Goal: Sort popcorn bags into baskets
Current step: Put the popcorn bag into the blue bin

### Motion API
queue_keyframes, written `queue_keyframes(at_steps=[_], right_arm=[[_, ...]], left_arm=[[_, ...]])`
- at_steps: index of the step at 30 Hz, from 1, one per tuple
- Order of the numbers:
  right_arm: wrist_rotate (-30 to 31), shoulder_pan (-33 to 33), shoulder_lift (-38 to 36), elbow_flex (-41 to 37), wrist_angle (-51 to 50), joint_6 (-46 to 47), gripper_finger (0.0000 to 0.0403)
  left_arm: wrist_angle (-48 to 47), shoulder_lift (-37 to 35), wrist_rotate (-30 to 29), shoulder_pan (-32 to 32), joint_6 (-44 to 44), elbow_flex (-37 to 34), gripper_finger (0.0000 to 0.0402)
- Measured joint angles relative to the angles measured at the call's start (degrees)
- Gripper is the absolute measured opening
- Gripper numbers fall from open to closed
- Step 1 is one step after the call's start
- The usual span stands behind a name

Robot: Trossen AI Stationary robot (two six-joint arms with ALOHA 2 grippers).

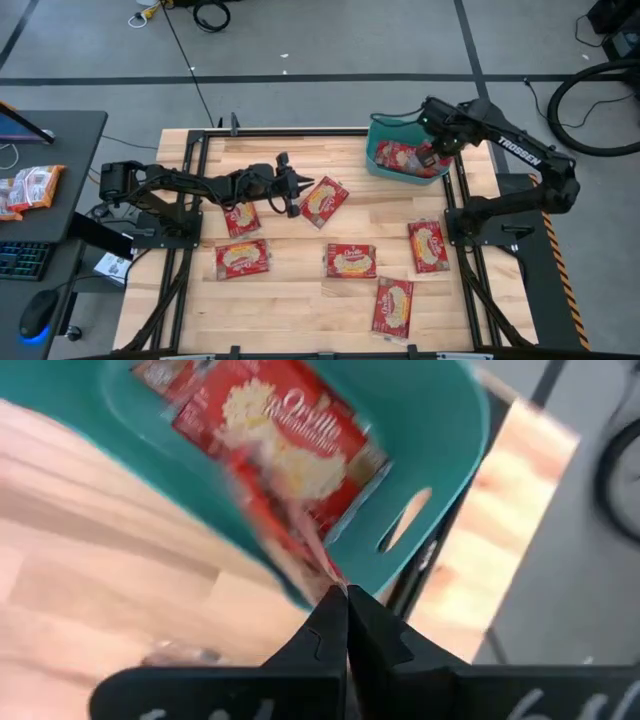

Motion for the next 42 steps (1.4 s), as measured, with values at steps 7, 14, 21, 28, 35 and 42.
queue_keyframes(at_steps=[7, 14, 21, 28, 35, 42], right_arm=[[-8.52, -6.74, 0.0, 0.0, -1.34, 1.25, 0.0006], [-16.32, -9.81, -0.02, 0.0, 3.28, -2.4, 0.0007], [-22.43, -13.16, -0.02, 0.0, 11.41, -2.16, 0.0007], [-24.04, -15.66, -0.04, 0.0, 11.65, 0.02, 0.0007], [-23.79, -17.9, -3.05, 0.0, 10.86, 0.03, 0.0007], [-21.9, -21.36, -4.44, 0.0, 10.47, -1.09, 0.0007]], left_arm=[[0.08, 0.0, 0.0, 0.0, 1.66, 0.0, 0.0043], [0.14, 0.0, 0.0, 0.0, 4.06, 0.0, 0.0043], [0.88, 0.0, 0.0, 0.0, 5.02, 0.0, 0.0043], [0.86, 0.0, 0.0, 0.07, 5.04, 0.0, 0.0043], [0.39, 0.0, 0.0, 0.07, 5.06, 0.0, 0.0043], [0.38, 0.0, 0.0, 0.07, 5.08, 0.0, 0.0043]])
